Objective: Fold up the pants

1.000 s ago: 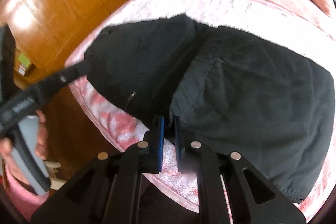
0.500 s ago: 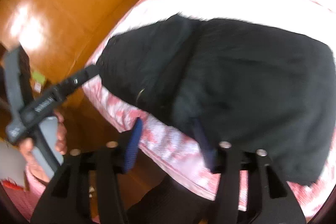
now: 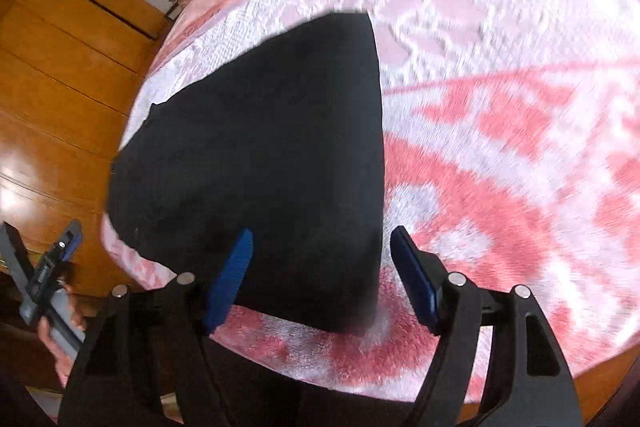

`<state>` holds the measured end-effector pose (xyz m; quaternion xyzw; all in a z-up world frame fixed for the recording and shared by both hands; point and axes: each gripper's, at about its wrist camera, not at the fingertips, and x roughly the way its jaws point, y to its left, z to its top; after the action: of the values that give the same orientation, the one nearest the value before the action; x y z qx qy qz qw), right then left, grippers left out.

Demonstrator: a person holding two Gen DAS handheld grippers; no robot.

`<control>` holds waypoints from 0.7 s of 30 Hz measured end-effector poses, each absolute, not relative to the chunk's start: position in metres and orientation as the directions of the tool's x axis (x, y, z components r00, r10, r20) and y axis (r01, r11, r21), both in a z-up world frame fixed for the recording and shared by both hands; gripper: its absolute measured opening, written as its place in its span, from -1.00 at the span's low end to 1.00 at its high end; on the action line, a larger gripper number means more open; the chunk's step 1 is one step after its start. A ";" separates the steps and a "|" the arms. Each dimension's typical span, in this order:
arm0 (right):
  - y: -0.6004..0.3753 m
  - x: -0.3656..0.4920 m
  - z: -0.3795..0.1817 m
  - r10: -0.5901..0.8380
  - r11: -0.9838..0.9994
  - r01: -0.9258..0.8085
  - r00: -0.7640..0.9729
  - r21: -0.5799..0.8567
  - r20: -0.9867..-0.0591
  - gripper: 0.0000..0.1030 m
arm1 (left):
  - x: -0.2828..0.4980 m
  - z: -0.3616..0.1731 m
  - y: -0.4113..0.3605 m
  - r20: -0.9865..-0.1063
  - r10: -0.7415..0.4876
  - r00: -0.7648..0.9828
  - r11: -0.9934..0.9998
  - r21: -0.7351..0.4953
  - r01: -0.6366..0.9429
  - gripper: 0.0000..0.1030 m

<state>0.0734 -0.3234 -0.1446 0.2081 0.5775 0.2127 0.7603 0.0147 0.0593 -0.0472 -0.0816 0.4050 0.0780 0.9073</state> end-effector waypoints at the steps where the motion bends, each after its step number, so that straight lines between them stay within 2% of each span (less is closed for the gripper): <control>1: -0.322 0.075 -0.151 0.595 0.801 -0.081 0.221 0.593 -0.773 0.42 | 0.015 -0.047 0.058 -0.749 0.077 0.658 0.975 -0.081 -0.205 0.92; 4: -0.316 0.083 -0.165 0.661 0.749 -0.093 0.169 0.656 -0.731 0.57 | 0.018 -0.048 0.053 -0.755 0.080 0.651 0.977 -0.070 -0.200 0.92; 9: -0.306 0.101 -0.177 0.707 0.705 -0.080 0.141 0.704 -0.693 0.60 | 0.023 -0.054 0.049 -0.769 0.081 0.634 0.978 -0.062 -0.201 0.92; 11: -0.307 0.106 -0.178 0.711 0.702 -0.068 0.141 0.709 -0.689 0.47 | 0.025 -0.058 0.050 -0.776 0.085 0.625 0.976 -0.061 -0.207 0.92; 14: -0.312 0.108 -0.168 0.712 0.700 -0.087 0.164 0.708 -0.683 -0.25 | 0.029 -0.066 0.055 -0.791 0.086 0.606 0.972 -0.067 -0.226 0.92; 16: -0.322 0.107 -0.159 0.735 0.673 -0.081 0.184 0.735 -0.652 -0.53 | 0.029 -0.070 0.057 -0.795 0.080 0.601 0.968 -0.081 -0.236 0.92; 18: -0.324 0.106 -0.157 0.740 0.667 -0.081 0.193 0.741 -0.645 -0.60 | 0.030 -0.077 0.061 -0.805 0.084 0.588 0.963 -0.085 -0.254 0.92; 21: -0.323 0.103 -0.158 0.704 0.706 -0.093 0.196 0.702 -0.682 -0.56 | 0.029 -0.083 0.067 -0.817 0.086 0.570 0.961 -0.082 -0.263 0.92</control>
<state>0.1035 -0.3232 -0.1582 0.2674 0.5716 0.2748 0.7255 0.0286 0.0666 -0.0834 -0.0977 0.4528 0.0991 0.8807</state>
